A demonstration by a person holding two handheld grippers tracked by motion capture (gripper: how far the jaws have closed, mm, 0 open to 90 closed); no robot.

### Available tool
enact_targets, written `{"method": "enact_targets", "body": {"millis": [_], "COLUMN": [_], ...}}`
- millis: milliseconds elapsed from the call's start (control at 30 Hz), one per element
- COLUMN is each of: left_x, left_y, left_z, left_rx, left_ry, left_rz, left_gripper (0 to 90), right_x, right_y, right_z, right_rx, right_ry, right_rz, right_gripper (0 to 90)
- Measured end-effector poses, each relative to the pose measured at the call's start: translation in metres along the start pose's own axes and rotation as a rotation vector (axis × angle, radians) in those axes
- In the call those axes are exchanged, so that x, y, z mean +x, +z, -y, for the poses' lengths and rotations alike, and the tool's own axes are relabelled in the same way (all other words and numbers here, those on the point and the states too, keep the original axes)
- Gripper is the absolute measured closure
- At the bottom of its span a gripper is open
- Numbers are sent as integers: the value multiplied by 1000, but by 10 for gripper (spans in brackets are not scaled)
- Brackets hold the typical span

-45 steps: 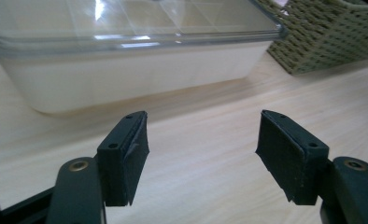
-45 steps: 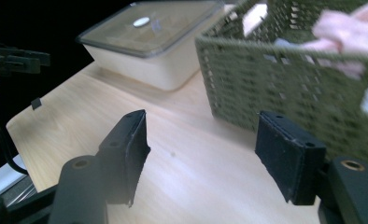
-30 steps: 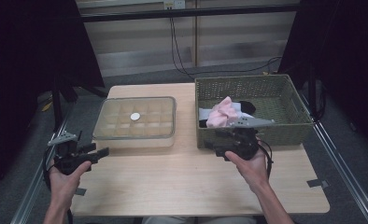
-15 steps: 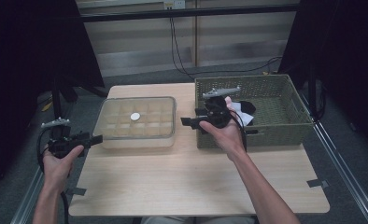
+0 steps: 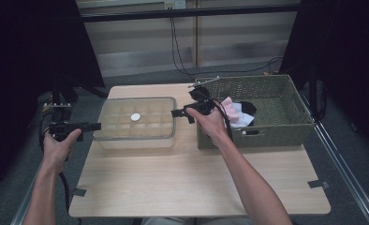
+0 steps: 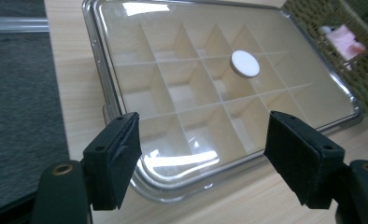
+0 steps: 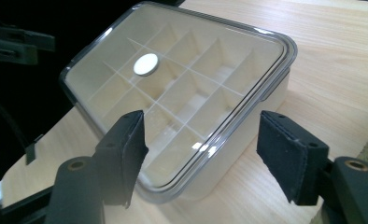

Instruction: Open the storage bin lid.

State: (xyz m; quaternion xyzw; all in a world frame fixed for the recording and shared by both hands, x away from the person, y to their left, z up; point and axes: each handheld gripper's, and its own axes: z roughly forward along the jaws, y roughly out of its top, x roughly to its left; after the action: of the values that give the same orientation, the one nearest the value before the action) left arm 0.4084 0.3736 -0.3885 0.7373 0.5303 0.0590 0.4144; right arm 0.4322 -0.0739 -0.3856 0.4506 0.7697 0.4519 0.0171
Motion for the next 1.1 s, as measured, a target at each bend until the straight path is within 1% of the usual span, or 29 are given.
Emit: {"method": "enact_targets", "body": {"millis": [33, 67, 100, 133, 167, 233, 267, 300, 333, 367, 400, 433, 467, 500, 533, 567, 633, 667, 700, 733, 800, 833, 900, 933, 967, 1000, 1033, 1067, 1100], "left_x": [0, 3, 3, 4, 6, 8, 9, 12, 12, 14, 15, 18, 21, 21, 25, 31, 32, 34, 35, 38, 40, 42, 41, 41, 42, 43, 43, 44, 45], "left_y": [0, 4, 4, 7, 8, 10, 11, 12, 12, 14, 15, 19, 20, 20, 22, 24, 25, 26, 27, 29, 32, 34, 36, 37, 41, 43, 45, 46, 47], "left_z": [0, -4, -4, -8, -10, -12, -14, -17, -17, -18, -19, -19, -20, -20, -19, -18, -17, -17, -16, -16, -16, -16, -17, -17, -16, -16, -15, -14, -14], "left_rx": [0, 18, 18, 13, 22, 24, 19, 23, 23, 21, 17, 38, 59, 59, 60, 57, 52, 58, 55, 70, 70, 95, 102, 89, 98, 112, 123, 120, 118], "left_ry": [0, 13, 13, -3, 1, -7, -10, -18, -18, -18, -38, -32, -32, -32, -49, -62, -71, -64, -69, -78, -87, -93, -93, -79, -99, -105, -97, -107, -111], "left_rz": [0, 1, 1, 10, 18, 22, 16, 16, 16, 18, 24, 1, -1, -1, -10, 2, 6, 6, 3, -5, -12, -16, -22, -4, -20, -38, -44, -37, -25], "left_gripper": [251, 251, 251, 252, 261, 292, 280, 283, 282, 282, 269, 269, 265, 262, 262, 267, 268, 259, 259, 225, 214, 209, 166, 166, 188, 232, 223, 216, 216], "right_x": [0, -2, -2, -1, -1, -1, -3, -5, -5, -7, -12, -14, -16, -17, -17, -19, -20, -22, -22, -23, -23, -21, -21, -21, -21, -21, -22, -22, -22], "right_y": [0, 6, 6, 12, 15, 18, 23, 25, 25, 27, 34, 37, 40, 43, 43, 48, 50, 53, 53, 56, 57, 63, 68, 68, 70, 74, 75, 76, 76], "right_z": [0, -2, -2, -6, -9, -12, -17, -18, -18, -19, -19, -19, -19, -19, -19, -21, -22, -26, -26, -29, -30, -32, -32, -32, -32, -32, -32, -32, -32], "right_rx": [0, 7, 7, 22, 25, 31, 39, 38, 38, 44, 69, 85, 93, 104, 104, 122, 131, 146, 146, 154, 159, 181, 190, 190, 196, 212, 228, 227, 227], "right_ry": [0, 12, 12, 10, 12, 11, 24, 39, 39, 51, 70, 83, 104, 113, 113, 118, 119, 127, 127, 132, 135, 158, 178, 178, 185, 183, 196, 212, 212], "right_rz": [0, 0, 0, 8, 8, 14, 18, 17, 17, 14, 31, 25, 20, 22, 22, 37, 42, 64, 64, 57, 57, 65, 79, 79, 91, 103, 117, 118, 118], "right_gripper": [325, 323, 323, 311, 302, 301, 301, 301, 301, 301, 301, 301, 301, 301, 301, 301, 301, 302, 302, 302, 302, 299, 287, 287, 276, 273, 273, 273, 273]}}
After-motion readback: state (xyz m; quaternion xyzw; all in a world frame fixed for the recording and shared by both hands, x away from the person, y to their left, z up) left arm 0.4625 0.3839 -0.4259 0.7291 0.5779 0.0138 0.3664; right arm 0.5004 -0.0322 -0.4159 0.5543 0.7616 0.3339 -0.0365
